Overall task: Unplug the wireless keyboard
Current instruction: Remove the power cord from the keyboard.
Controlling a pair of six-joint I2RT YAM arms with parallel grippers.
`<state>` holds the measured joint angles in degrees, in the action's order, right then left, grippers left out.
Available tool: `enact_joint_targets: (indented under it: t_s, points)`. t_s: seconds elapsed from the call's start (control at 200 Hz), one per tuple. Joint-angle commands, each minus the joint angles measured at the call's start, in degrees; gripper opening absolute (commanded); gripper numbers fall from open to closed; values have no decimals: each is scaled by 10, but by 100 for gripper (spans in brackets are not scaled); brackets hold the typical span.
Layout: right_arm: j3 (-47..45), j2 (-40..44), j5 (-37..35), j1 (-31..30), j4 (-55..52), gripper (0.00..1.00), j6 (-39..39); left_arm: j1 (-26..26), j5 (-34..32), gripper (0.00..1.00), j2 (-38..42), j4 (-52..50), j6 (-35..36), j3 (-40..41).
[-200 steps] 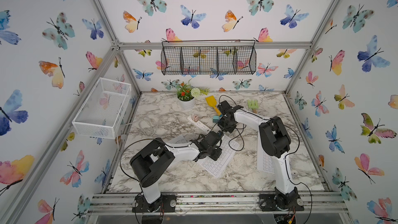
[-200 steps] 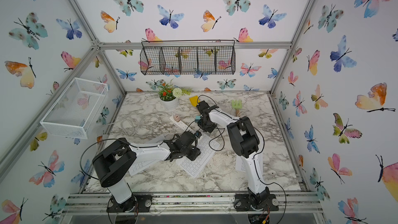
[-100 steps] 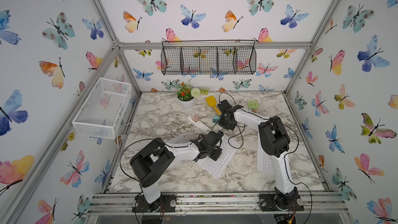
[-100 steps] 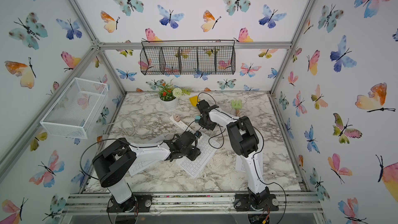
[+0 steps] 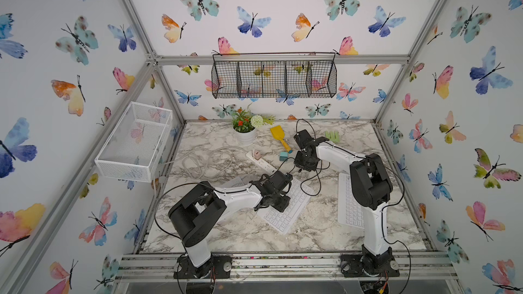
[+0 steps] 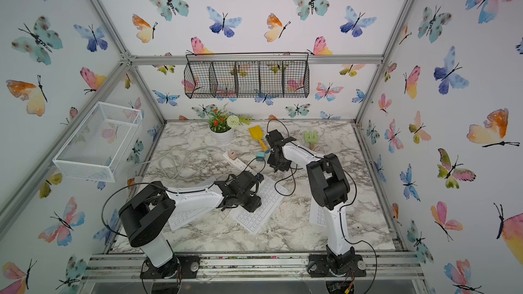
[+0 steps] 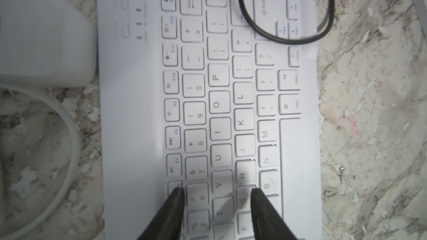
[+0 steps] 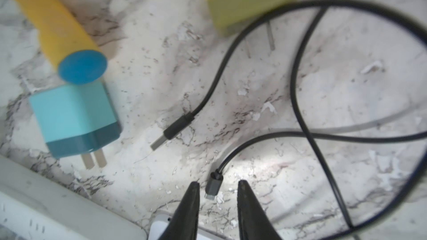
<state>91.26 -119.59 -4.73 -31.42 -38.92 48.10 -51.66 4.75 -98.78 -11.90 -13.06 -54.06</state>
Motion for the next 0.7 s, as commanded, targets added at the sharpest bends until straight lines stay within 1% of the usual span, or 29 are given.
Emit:
enact_joint_targets:
  t_s: [0.0,0.08,0.14,0.285,0.36,0.45,0.526,0.586,0.691]
  points:
    - [-18,35,-8,0,21,38,-74,9,3,52,2,-94,-1,-21]
    - [-44,62,5,0,57,45,-111,22,11,54,19,-98,-5,-41]
    - [-68,85,20,0,93,48,-135,35,17,55,36,-101,-10,-54]
    - [-133,145,71,0,198,48,-189,74,21,59,77,-125,-18,-84]
    - [-152,164,95,0,235,48,-223,105,20,59,94,-144,-26,-94]
    - [-166,180,106,0,263,48,-259,149,29,60,121,-152,-37,-92]
    - [-176,189,136,0,292,48,-287,186,23,60,141,-156,-47,-86]
    - [-185,194,179,-1,329,48,-310,217,16,59,150,-156,-54,-81]
    - [-181,184,234,0,372,47,-339,267,30,57,148,-145,-64,-79]
